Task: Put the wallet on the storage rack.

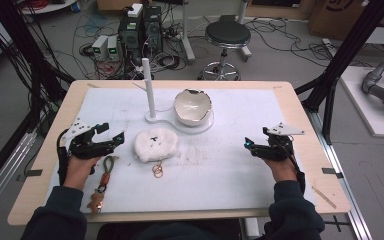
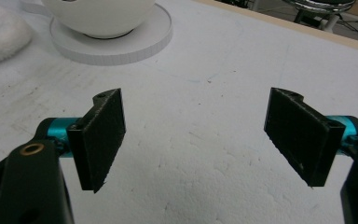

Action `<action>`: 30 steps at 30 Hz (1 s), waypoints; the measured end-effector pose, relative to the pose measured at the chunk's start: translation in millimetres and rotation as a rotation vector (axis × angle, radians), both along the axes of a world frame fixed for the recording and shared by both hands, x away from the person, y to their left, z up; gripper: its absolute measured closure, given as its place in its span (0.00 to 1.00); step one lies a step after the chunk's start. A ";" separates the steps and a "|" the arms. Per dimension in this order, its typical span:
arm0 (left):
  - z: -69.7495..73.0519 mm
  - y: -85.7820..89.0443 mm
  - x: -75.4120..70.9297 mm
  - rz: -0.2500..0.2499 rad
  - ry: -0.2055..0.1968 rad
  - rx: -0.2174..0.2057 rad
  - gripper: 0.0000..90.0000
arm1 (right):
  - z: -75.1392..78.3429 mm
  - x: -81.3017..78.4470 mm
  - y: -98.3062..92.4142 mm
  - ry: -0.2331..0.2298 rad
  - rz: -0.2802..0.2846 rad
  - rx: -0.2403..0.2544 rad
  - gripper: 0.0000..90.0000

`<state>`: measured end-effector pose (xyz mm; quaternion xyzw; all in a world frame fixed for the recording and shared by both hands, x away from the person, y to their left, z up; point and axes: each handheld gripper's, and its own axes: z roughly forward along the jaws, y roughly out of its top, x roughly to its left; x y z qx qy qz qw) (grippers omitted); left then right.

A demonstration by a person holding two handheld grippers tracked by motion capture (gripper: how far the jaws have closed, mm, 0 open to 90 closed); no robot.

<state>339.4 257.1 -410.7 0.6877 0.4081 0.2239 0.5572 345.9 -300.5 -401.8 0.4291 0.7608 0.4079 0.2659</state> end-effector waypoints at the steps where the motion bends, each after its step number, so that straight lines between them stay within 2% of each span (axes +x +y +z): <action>1: 0.0 0.0 0.0 0.000 0.000 0.000 0.24 | -0.1 -0.1 -0.2 0.000 0.002 -0.001 0.23; 2: -1.2 -3.7 4.2 0.007 0.025 -0.002 0.24 | -0.3 -0.5 -0.5 0.002 0.002 0.002 0.23; 3: -1.2 -3.7 4.2 0.007 0.025 -0.002 0.24 | -0.5 -0.9 -0.6 0.004 0.004 0.007 0.23; 4: -2.7 -7.8 10.1 0.013 0.062 0.018 0.24 | -0.7 -0.9 -0.7 0.002 0.003 0.008 0.23; 7: -5.7 -14.6 18.6 0.016 0.099 0.037 0.24 | -1.6 -0.6 -1.5 0.006 0.009 0.012 0.23; 8: -5.7 -14.6 18.6 0.016 0.099 0.037 0.24 | -2.0 -0.6 -1.7 0.009 0.006 0.016 0.23; 10: -8.9 -21.0 24.8 0.017 0.141 0.058 0.24 | -2.7 -0.9 -1.9 0.013 0.006 0.016 0.23; 13: -11.1 -24.6 27.2 0.018 0.156 0.072 0.24 | -2.9 -2.7 -1.0 0.015 0.010 0.012 0.23; 17: -20.2 -37.7 34.2 -0.002 0.205 0.130 0.24 | -2.6 -4.6 2.4 0.019 0.014 0.011 0.23; 18: -20.2 -37.7 34.2 -0.002 0.205 0.130 0.24 | -2.7 -4.6 3.2 0.021 0.013 0.010 0.23; 19: -23.4 -40.5 35.6 -0.002 0.228 0.145 0.24 | -3.0 -4.5 4.1 0.021 0.016 0.009 0.23; 21: -24.4 -41.2 36.1 0.000 0.239 0.155 0.24 | -3.0 -5.0 6.2 0.028 0.025 0.009 0.23; 22: -27.1 -42.2 37.4 0.004 0.263 0.174 0.25 | -3.1 -4.8 7.1 0.024 0.027 0.005 0.23; 23: -27.1 -42.2 37.4 0.004 0.263 0.174 0.26 | -3.1 -4.6 7.9 0.028 0.030 0.003 0.23; 24: -30.4 -42.7 39.4 -0.004 0.286 0.193 0.27 | -3.4 -4.2 8.9 0.032 0.030 0.004 0.23; 27: -31.1 -44.0 40.2 -0.015 0.291 0.192 0.34 | -5.0 -2.0 11.4 0.042 0.039 0.000 0.23; 28: -31.1 -44.8 40.1 -0.026 0.293 0.201 0.34 | -5.0 -2.0 11.4 0.042 0.039 0.000 0.23; 30: -31.5 -48.7 39.5 -0.063 0.293 0.228 0.43 | -5.7 -1.4 15.0 0.051 0.052 -0.002 0.23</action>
